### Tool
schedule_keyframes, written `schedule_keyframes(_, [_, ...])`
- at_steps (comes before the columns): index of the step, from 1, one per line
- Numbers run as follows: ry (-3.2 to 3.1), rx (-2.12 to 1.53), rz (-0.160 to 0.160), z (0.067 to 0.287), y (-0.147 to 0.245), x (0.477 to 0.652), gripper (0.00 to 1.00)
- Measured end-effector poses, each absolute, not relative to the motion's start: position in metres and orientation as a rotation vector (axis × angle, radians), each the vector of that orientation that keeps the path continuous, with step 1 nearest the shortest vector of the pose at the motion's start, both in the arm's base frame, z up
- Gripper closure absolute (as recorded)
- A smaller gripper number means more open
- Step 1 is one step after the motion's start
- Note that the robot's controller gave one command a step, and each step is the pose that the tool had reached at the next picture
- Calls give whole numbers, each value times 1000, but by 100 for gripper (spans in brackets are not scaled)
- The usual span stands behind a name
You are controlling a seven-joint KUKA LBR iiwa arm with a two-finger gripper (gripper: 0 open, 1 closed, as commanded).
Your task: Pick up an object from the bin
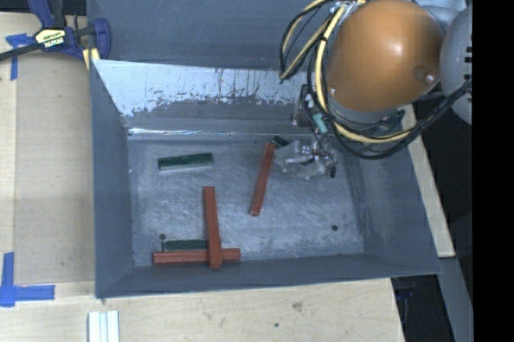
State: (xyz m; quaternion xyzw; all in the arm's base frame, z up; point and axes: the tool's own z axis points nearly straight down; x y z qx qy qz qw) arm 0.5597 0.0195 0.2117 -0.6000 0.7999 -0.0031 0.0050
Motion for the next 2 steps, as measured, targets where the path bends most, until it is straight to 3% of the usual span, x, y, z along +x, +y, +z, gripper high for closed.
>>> schedule_keyframes(1, [2710,-1576,2,181,64,615,100])
schedule_keyframes(2, [2795,-1431,-1,178,42,606,100])
